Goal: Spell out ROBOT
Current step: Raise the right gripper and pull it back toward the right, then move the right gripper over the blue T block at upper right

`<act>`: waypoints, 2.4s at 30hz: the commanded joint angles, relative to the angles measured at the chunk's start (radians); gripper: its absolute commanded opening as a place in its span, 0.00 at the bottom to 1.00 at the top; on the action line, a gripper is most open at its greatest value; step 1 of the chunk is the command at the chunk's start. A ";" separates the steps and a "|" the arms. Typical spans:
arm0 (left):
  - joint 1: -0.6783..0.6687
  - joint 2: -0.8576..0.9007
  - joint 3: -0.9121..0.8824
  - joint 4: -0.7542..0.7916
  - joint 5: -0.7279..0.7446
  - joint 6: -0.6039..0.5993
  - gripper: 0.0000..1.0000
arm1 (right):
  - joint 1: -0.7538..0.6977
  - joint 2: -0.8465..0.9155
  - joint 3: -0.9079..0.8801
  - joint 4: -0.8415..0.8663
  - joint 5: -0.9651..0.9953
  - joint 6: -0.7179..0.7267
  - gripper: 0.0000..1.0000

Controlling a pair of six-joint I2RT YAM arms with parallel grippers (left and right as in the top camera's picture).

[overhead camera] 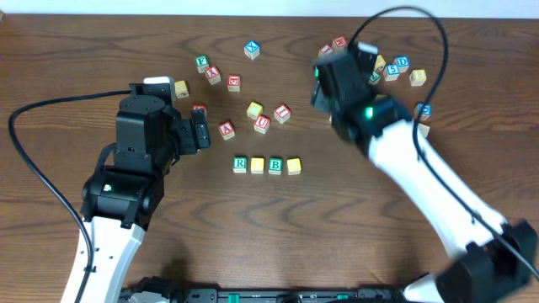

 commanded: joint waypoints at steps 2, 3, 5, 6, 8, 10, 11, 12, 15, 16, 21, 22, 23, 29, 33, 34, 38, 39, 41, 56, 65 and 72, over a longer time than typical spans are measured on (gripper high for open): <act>0.003 -0.004 0.003 0.001 -0.005 0.003 0.96 | -0.060 0.232 0.262 -0.119 -0.008 0.022 0.82; 0.003 -0.004 0.003 0.001 -0.005 0.003 0.96 | -0.070 0.286 0.311 -0.126 -0.002 0.023 0.82; 0.003 -0.004 0.003 0.001 -0.005 0.003 0.96 | -0.090 0.352 0.360 -0.128 0.012 0.074 0.82; 0.003 -0.004 0.003 0.001 -0.005 0.003 0.96 | -0.113 0.394 0.386 -0.128 -0.001 0.114 0.82; 0.003 -0.004 0.003 0.001 -0.005 0.003 0.96 | -0.157 0.441 0.409 -0.128 -0.054 0.155 0.81; 0.003 -0.004 0.003 0.001 -0.005 0.003 0.96 | -0.198 0.461 0.410 -0.138 -0.105 0.180 0.79; 0.003 -0.004 0.003 0.001 -0.005 0.003 0.96 | -0.222 0.470 0.409 -0.159 -0.124 0.199 0.78; 0.003 -0.004 0.003 0.001 -0.005 0.003 0.96 | -0.234 0.475 0.410 -0.172 -0.127 0.202 0.78; 0.003 -0.004 0.003 0.001 -0.005 0.003 0.96 | -0.264 0.485 0.409 -0.222 -0.126 0.205 0.75; 0.003 -0.004 0.003 0.001 -0.005 0.003 0.96 | -0.264 0.485 0.409 -0.227 -0.126 0.204 0.74; 0.003 -0.004 0.003 0.001 -0.005 0.003 0.96 | -0.261 0.495 0.409 -0.239 -0.173 0.193 0.75; 0.003 -0.004 0.003 0.001 -0.005 0.003 0.96 | -0.262 0.499 0.409 -0.239 -0.184 0.193 0.75; 0.003 -0.004 0.003 0.001 -0.005 0.003 0.96 | -0.264 0.509 0.409 -0.235 -0.200 0.183 0.75; 0.003 -0.004 0.003 0.001 -0.005 0.003 0.96 | -0.288 0.550 0.409 -0.221 -0.251 0.137 0.76; 0.003 -0.004 0.003 0.001 -0.005 0.003 0.96 | -0.298 0.550 0.409 -0.207 -0.246 0.136 0.75; 0.003 -0.004 0.003 0.001 -0.005 0.003 0.96 | -0.298 0.550 0.409 -0.198 -0.232 0.133 0.75; 0.003 -0.004 0.003 0.001 -0.005 0.003 0.96 | -0.298 0.550 0.409 -0.161 -0.208 0.107 0.75; 0.003 -0.004 0.003 0.001 -0.005 0.003 0.96 | -0.297 0.550 0.409 -0.154 -0.197 0.107 0.75; 0.003 -0.004 0.003 0.001 -0.005 0.003 0.96 | -0.297 0.550 0.409 -0.147 -0.190 0.107 0.75; 0.003 -0.004 0.003 0.001 -0.005 0.003 0.96 | -0.304 0.566 0.409 -0.101 -0.159 0.069 0.73; 0.003 -0.004 0.003 0.001 -0.005 0.003 0.96 | -0.304 0.569 0.408 -0.086 -0.160 0.051 0.73; 0.003 -0.004 0.003 0.001 -0.005 0.003 0.96 | -0.301 0.626 0.408 -0.065 -0.167 0.032 0.71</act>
